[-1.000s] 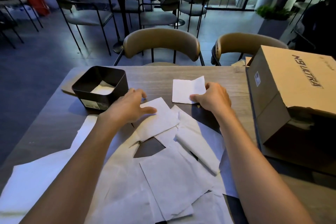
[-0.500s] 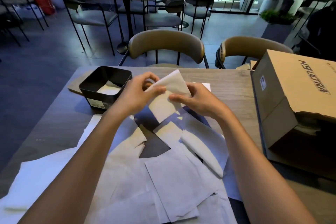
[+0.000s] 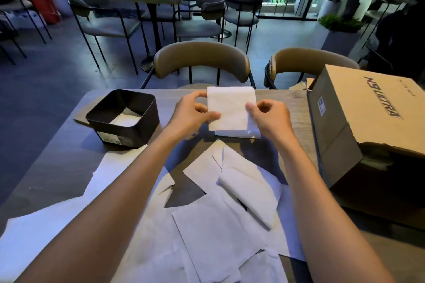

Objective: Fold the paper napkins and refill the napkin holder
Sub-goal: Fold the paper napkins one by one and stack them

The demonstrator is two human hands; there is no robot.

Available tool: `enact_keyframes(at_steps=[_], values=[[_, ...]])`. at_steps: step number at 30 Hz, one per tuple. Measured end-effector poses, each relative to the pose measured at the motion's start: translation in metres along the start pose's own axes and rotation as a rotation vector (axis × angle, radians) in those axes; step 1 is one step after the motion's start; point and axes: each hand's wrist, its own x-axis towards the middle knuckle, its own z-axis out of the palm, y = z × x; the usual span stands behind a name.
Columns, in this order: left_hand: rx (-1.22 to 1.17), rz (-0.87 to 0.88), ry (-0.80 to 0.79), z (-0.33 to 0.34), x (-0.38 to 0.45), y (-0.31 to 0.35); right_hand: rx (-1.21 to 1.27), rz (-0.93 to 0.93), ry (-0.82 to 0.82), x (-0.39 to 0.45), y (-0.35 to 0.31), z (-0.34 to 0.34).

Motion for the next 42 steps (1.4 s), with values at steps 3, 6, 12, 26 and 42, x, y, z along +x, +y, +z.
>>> enact_keyframes(at_steps=[3, 6, 12, 26, 42], values=[[0.161, -0.029, -0.021, 0.016, 0.009, -0.007, -0.144, 0.033, 0.035, 0.001, 0.017, 0.005], [0.314, -0.011, 0.022, 0.025, 0.012, -0.017, -0.237, -0.003, 0.048, 0.0, 0.027, 0.011], [0.407, 0.015, 0.063, 0.033, 0.01, -0.024, -0.303, -0.029, 0.048, 0.0, 0.032, 0.016], [0.562, 0.129, -0.301, 0.018, -0.059, -0.002, -0.306, -0.254, -0.19, -0.006, -0.001, 0.008], [0.179, 0.153, 0.158, -0.028, -0.065, -0.001, -0.264, -0.281, -0.752, -0.028, -0.038, -0.009]])
